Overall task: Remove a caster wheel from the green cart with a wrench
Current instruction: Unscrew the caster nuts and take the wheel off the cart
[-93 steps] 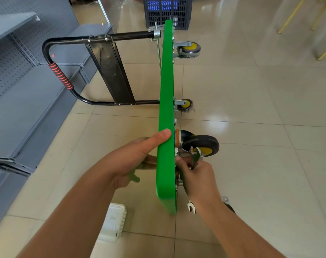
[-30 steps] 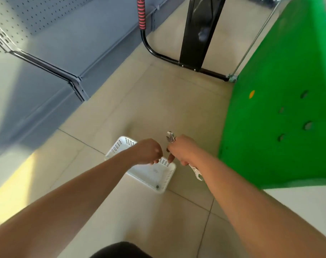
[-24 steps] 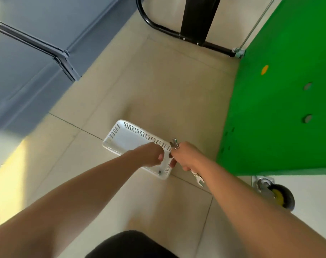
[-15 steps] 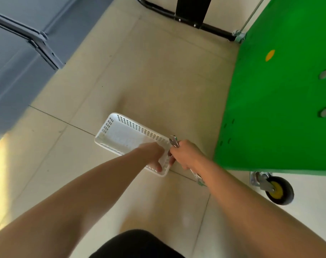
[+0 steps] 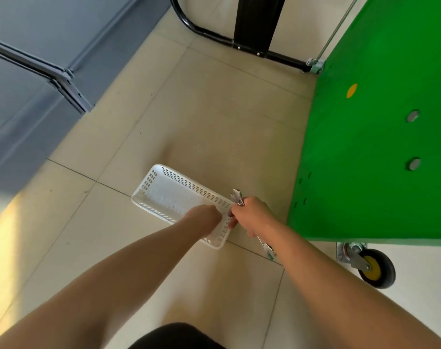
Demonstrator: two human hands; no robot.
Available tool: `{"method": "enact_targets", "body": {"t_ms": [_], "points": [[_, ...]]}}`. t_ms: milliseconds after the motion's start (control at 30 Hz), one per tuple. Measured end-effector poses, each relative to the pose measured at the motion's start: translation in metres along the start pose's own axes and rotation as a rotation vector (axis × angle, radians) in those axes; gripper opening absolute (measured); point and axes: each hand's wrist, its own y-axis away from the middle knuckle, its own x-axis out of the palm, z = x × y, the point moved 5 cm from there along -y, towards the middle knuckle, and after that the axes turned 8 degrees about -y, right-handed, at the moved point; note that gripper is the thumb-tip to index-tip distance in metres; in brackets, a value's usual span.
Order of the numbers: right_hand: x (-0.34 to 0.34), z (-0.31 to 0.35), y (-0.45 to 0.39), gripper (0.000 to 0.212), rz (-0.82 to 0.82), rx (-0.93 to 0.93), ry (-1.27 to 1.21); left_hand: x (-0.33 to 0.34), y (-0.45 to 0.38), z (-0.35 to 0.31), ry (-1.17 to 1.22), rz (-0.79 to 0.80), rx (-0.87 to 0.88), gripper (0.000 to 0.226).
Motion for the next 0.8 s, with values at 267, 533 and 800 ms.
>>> {"method": "enact_targets", "body": {"t_ms": [267,533,800], "points": [[-0.025,0.016,0.015,0.023,-0.089,-0.071,-0.004,-0.047,0.027,0.006,0.350,-0.286,-0.065,0.021],[-0.082,0.117,0.051,0.009,-0.239,-0.284,0.033,-0.196,0.102,0.022,0.718,-0.706,-0.140,0.023],[-0.184,0.228,0.120,0.011,-0.405,-0.512,-0.059,-0.342,0.169,0.017,0.883,-1.047,-0.082,0.017]]}}
